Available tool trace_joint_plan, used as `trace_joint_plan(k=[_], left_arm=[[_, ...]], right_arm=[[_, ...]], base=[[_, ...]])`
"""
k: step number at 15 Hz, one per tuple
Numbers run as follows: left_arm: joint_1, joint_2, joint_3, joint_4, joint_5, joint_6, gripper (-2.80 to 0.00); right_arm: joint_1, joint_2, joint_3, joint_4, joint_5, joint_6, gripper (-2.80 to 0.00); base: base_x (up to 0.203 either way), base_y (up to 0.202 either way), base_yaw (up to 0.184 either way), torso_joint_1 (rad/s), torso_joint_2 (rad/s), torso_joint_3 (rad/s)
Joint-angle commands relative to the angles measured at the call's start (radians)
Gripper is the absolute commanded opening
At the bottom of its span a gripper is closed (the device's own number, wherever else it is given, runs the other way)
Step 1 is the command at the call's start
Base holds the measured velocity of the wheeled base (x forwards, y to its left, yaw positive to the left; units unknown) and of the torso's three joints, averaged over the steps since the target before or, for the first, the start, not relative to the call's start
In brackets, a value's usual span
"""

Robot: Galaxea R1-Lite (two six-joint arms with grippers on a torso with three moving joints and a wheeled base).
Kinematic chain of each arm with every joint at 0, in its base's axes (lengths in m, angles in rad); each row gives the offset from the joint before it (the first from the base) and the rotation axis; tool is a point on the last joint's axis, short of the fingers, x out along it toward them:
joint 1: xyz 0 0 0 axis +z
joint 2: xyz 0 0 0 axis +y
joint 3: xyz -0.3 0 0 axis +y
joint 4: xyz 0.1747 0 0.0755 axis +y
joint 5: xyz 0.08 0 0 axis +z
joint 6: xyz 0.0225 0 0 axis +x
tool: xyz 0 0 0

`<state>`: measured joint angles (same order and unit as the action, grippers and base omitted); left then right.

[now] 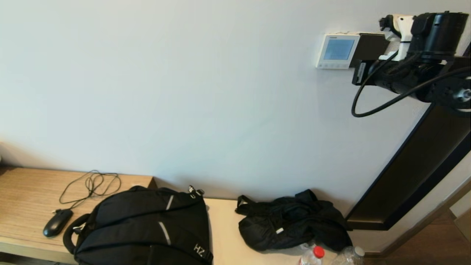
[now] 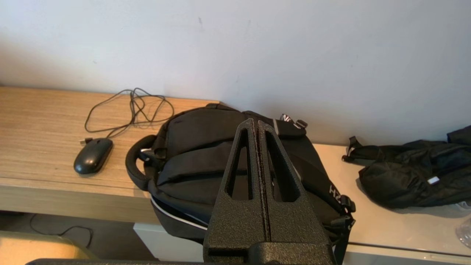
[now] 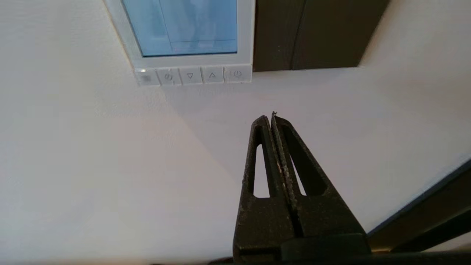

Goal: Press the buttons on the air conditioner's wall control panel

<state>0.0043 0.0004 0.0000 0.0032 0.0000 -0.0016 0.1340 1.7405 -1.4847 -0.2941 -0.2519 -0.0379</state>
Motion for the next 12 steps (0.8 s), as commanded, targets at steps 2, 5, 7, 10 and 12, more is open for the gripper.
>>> trace_joint_plan(k=[2,5,7,10,12], left_arm=[[0.0,0.0,0.0,0.0,0.0,0.0,-2.8],[0.0,0.0,0.0,0.0,0.0,0.0,-2.8],[0.0,0.0,0.0,0.0,0.0,0.0,-2.8],[0.0,0.0,0.0,0.0,0.0,0.0,-2.8],[0.0,0.0,0.0,0.0,0.0,0.0,-2.8]], right_arm=[[0.002,-0.242,0.168,0.001,0.002,-0.003,-2.8],[-0.007,-0.386,0.3,0.003,0.004,-0.015,-2.8],[-0.014,-0.467,0.376,0.005,0.005,-0.021,-2.8],[-0.028,-0.579,0.519,-0.001,0.006,-0.029,-2.8],[-0.029,-0.653,0.617,-0.002,0.013,-0.031,-2.8]], base=[[0.0,0.0,0.0,0.0,0.0,0.0],[0.0,0.0,0.0,0.0,0.0,0.0],[0.0,0.0,0.0,0.0,0.0,0.0],[0.0,0.0,0.0,0.0,0.0,0.0],[0.0,0.0,0.0,0.0,0.0,0.0]])
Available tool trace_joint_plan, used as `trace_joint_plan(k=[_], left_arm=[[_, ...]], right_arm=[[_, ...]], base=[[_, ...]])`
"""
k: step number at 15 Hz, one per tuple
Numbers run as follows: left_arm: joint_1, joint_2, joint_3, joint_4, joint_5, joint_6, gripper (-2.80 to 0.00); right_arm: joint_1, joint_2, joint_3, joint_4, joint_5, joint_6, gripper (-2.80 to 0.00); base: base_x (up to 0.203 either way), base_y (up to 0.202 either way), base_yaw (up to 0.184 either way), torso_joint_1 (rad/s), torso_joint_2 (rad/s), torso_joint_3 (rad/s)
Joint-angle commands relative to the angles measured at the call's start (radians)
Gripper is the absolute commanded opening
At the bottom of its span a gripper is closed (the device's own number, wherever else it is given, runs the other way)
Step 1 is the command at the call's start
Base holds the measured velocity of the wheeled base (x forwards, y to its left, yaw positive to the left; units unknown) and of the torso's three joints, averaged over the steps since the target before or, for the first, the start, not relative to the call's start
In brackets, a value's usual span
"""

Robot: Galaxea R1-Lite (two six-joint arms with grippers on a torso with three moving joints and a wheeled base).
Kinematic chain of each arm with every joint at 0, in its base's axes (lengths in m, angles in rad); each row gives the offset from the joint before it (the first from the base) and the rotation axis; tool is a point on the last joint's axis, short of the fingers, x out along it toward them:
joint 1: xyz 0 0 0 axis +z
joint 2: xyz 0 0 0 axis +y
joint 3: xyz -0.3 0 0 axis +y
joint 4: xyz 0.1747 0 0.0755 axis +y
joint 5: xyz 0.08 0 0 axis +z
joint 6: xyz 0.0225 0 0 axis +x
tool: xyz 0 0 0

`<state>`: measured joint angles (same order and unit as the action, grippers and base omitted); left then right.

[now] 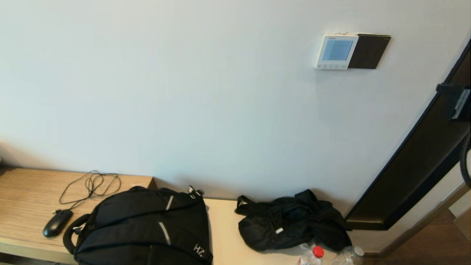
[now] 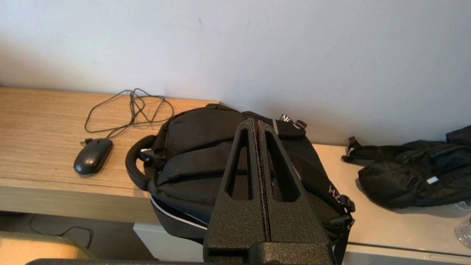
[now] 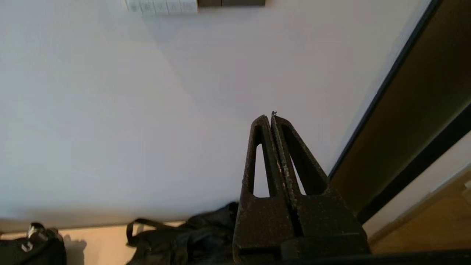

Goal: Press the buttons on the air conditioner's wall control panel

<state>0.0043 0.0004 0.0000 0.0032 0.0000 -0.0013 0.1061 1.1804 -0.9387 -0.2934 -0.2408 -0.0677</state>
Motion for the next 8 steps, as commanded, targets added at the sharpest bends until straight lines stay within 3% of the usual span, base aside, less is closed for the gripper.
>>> trace_joint_plan(k=[1,8], left_arm=[[0.0,0.0,0.0,0.0,0.0,0.0,-2.8],[0.0,0.0,0.0,0.0,0.0,0.0,-2.8]], right_arm=[[-0.002,-0.125,0.121,-0.002,0.009,-0.001,-2.8],[-0.01,-0.408,0.5,-0.002,0.08,-0.005,-2.8]], base=[[0.0,0.0,0.0,0.0,0.0,0.0],[0.0,0.0,0.0,0.0,0.0,0.0]])
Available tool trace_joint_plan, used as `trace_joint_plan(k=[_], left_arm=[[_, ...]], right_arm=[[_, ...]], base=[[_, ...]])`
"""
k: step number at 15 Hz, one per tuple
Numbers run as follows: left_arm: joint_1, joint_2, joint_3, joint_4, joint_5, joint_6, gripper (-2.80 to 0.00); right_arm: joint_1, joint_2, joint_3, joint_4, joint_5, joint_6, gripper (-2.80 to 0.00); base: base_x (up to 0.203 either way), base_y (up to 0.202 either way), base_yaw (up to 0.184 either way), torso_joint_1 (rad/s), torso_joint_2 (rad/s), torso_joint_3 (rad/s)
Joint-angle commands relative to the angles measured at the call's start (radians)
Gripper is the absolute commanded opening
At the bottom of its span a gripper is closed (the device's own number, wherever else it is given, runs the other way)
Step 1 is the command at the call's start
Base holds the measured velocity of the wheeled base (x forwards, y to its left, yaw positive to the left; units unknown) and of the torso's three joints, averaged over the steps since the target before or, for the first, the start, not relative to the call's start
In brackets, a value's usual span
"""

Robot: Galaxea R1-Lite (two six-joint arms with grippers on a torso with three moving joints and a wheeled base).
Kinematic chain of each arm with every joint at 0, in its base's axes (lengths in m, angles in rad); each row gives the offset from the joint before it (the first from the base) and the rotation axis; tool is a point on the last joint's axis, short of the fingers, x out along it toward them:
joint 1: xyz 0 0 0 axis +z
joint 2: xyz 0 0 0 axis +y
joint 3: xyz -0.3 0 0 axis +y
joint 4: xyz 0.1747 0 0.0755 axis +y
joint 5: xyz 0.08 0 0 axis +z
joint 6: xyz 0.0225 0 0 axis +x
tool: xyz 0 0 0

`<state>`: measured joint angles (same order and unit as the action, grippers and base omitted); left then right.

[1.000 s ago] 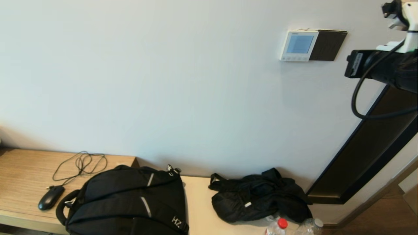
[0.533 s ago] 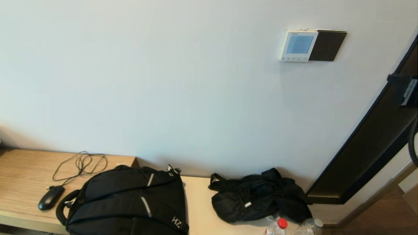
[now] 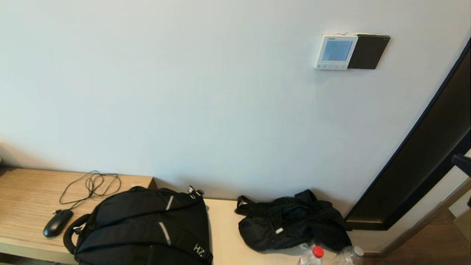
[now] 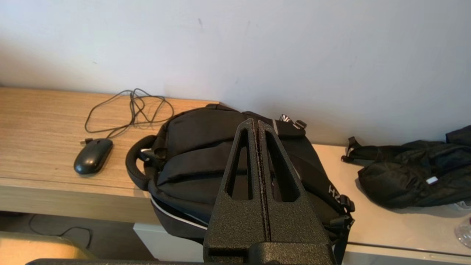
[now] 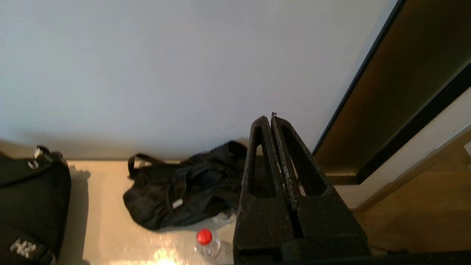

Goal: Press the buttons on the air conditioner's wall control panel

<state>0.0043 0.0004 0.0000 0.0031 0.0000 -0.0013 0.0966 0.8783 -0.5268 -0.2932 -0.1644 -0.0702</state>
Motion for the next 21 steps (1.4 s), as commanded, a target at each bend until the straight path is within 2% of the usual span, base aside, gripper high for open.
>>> trace_joint_plan(k=[1,6,13,17,21], left_arm=[[0.0,0.0,0.0,0.0,0.0,0.0,-2.8],[0.0,0.0,0.0,0.0,0.0,0.0,-2.8],[0.0,0.0,0.0,0.0,0.0,0.0,-2.8],[0.0,0.0,0.0,0.0,0.0,0.0,-2.8],[0.0,0.0,0.0,0.0,0.0,0.0,-2.8]], right_arm=[[-0.002,-0.147,0.145,-0.002,0.011,-0.005,-2.8],[-0.025,-0.299,0.36,-0.002,0.036,-0.007,-2.8],[-0.055,-0.446,0.517,0.007,0.055,-0.006,-2.8],[-0.069,-0.591,0.528,0.139,0.075,-0.003,-2.8],[-0.089,-0.681,0.528,0.174,0.12,0.002,-2.8]], base=[[0.0,0.0,0.0,0.0,0.0,0.0],[0.0,0.0,0.0,0.0,0.0,0.0],[0.0,0.0,0.0,0.0,0.0,0.0],[0.0,0.0,0.0,0.0,0.0,0.0],[0.0,0.0,0.0,0.0,0.0,0.0]])
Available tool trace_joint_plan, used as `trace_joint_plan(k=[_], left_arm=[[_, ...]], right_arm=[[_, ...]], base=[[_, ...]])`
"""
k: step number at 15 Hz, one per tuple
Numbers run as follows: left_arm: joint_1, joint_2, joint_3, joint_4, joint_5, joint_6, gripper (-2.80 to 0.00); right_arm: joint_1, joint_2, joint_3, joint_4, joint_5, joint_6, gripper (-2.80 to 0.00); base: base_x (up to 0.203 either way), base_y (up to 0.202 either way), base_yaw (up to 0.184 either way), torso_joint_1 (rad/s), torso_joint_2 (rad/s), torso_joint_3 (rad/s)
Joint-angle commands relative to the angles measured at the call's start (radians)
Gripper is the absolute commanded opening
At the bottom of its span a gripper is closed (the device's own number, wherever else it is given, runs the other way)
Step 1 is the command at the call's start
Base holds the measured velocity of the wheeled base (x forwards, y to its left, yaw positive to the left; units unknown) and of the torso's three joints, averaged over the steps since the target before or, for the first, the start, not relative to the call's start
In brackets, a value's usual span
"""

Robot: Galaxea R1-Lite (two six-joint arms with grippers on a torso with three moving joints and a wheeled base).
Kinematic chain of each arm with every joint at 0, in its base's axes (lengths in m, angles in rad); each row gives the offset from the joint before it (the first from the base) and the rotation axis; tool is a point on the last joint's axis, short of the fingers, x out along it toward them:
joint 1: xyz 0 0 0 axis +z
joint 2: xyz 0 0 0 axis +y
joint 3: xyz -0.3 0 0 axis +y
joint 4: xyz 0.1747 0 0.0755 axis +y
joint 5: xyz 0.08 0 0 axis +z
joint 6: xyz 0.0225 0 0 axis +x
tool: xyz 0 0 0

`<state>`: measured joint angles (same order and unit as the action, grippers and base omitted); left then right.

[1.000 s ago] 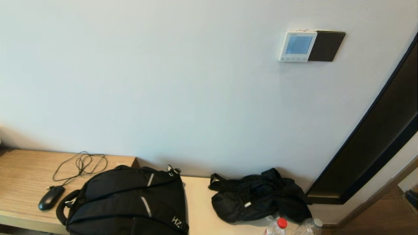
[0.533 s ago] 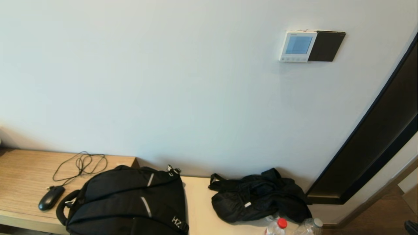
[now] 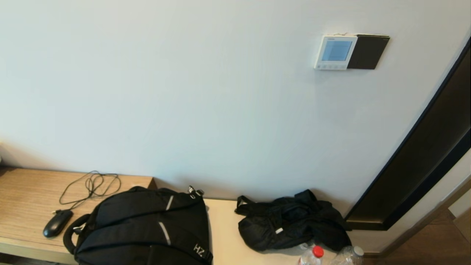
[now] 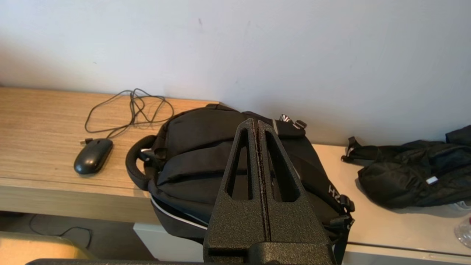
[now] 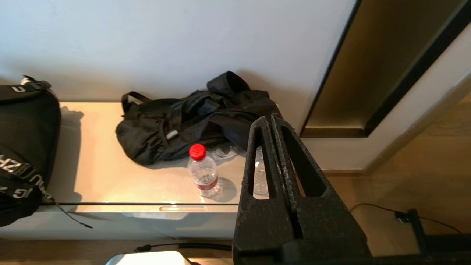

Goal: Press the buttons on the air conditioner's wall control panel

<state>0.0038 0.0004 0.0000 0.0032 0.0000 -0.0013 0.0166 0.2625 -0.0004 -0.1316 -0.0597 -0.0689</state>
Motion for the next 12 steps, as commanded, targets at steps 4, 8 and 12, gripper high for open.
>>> trace_joint_plan(k=[4,8,12], left_arm=[[0.001,0.0,0.0,0.0,0.0,0.0,-2.8],[0.001,0.0,0.0,0.0,0.0,0.0,-2.8],[0.001,0.0,0.0,0.0,0.0,0.0,-2.8]], right_arm=[[-0.019,-0.165,0.002,0.109,0.048,0.014,-2.8],[-0.018,-0.258,0.002,0.13,0.055,0.008,-2.8],[-0.017,-0.261,0.002,0.13,0.067,0.006,-2.8]], base=[[0.0,0.0,0.0,0.0,0.0,0.0],[0.0,0.0,0.0,0.0,0.0,0.0],[0.0,0.0,0.0,0.0,0.0,0.0]])
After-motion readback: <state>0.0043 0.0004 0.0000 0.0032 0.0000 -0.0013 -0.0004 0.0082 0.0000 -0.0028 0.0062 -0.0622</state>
